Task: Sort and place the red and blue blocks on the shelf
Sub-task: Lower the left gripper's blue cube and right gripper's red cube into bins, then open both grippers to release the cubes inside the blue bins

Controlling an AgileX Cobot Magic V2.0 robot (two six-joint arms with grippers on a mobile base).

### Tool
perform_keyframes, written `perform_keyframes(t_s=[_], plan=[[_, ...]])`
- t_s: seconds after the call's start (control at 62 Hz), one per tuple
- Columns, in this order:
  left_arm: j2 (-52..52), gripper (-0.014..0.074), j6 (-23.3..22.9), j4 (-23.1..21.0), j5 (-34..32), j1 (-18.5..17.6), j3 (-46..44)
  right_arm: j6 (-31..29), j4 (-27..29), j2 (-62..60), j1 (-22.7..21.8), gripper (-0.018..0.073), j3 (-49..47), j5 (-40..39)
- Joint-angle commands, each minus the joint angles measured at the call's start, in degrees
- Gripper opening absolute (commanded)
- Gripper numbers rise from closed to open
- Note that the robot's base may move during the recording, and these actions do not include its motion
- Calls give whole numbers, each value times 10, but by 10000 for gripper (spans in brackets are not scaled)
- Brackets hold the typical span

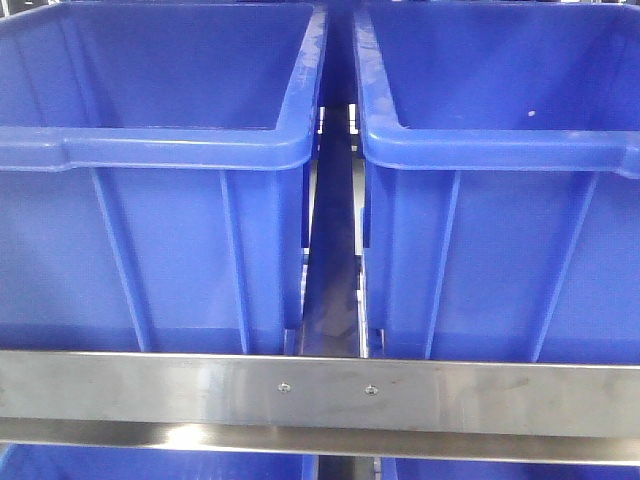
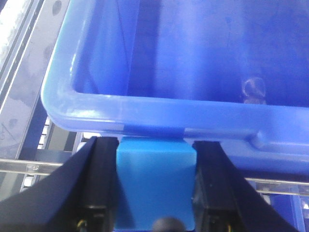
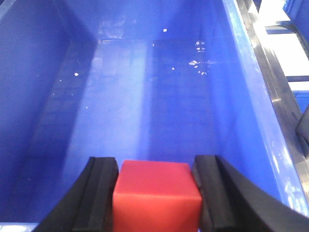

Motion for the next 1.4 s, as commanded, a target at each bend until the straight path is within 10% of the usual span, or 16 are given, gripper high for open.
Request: perform_keyframes(t_s=[0.0, 1.386], plan=[[1, 123, -3, -8, -66, 1, -19, -5, -6, 1, -4, 54, -15, -60], [253, 123, -2, -29, -113, -29, -286, -5, -22, 215, -4, 54, -140, -176]])
